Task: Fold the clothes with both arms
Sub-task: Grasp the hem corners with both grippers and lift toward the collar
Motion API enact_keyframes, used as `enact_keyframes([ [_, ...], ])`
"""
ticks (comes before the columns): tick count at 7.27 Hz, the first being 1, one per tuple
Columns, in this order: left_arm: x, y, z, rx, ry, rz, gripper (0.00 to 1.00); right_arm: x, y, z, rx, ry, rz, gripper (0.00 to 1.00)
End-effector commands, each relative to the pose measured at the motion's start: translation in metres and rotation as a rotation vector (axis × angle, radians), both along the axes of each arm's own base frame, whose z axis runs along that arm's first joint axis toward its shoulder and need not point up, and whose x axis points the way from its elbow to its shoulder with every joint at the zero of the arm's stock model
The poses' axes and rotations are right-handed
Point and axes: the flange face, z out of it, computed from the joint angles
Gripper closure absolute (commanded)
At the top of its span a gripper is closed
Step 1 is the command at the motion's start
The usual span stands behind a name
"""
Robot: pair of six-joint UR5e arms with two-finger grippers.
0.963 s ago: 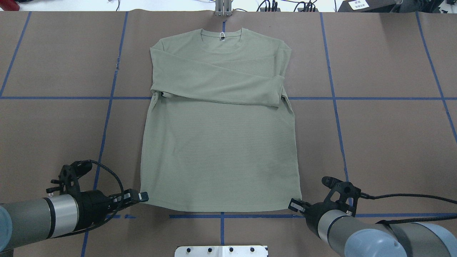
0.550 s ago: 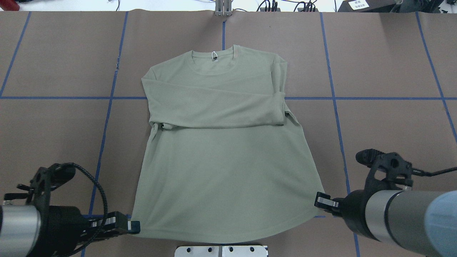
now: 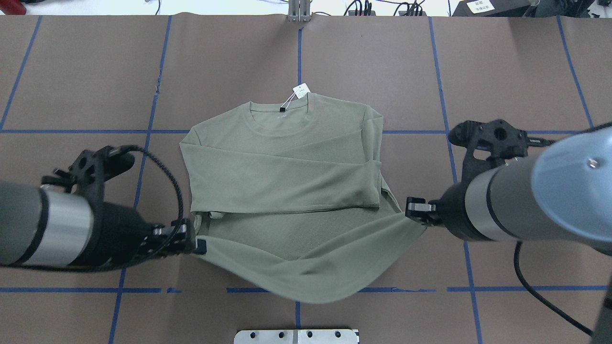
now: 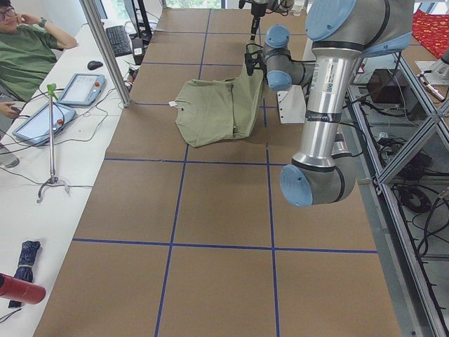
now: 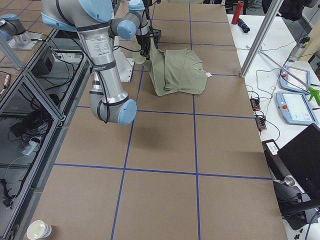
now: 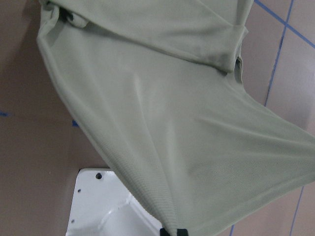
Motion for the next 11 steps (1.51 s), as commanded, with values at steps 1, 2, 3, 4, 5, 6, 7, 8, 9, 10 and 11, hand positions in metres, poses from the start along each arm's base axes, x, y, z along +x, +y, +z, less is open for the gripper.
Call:
enact_keyframes([
  [1,0.028,-0.120,0.039,0.135,-0.163,-0.088,1.00,-0.030,-0.108,0.033,0.083,0.062,0.046,1.00],
  [2,0.010,-0.168,0.058,0.194,-0.230,-0.126,1.00,-0.053,-0.152,0.047,0.101,0.040,0.086,1.00],
  [3,-0.010,-0.209,0.067,0.243,-0.276,-0.159,1.00,-0.068,-0.175,0.034,0.103,0.039,0.103,1.00],
  [4,-0.027,-0.229,0.067,0.253,-0.293,-0.190,1.00,-0.073,-0.196,0.027,0.101,0.046,0.125,1.00],
  [5,-0.020,-0.238,0.078,0.241,-0.314,-0.189,1.00,-0.086,-0.217,0.024,0.089,0.068,0.137,1.00],
  [6,0.001,-0.264,0.097,0.222,-0.345,-0.180,1.00,-0.106,-0.237,0.042,0.076,0.128,0.117,1.00],
  [7,0.019,-0.286,0.123,0.229,-0.358,-0.177,1.00,-0.123,-0.265,0.051,0.097,0.138,0.115,1.00],
  [8,0.032,-0.304,0.152,0.246,-0.375,-0.206,1.00,-0.138,-0.296,0.073,0.108,0.129,0.129,1.00],
  [9,0.045,-0.316,0.174,0.246,-0.382,-0.207,1.00,-0.143,-0.316,0.086,0.128,0.123,0.131,1.00],
  [10,0.069,-0.303,0.188,0.249,-0.381,-0.171,1.00,-0.145,-0.327,0.105,0.128,0.161,0.109,1.00],
  [11,0.080,-0.295,0.190,0.249,-0.380,-0.153,1.00,-0.147,-0.333,0.116,0.122,0.184,0.099,1.00],
])
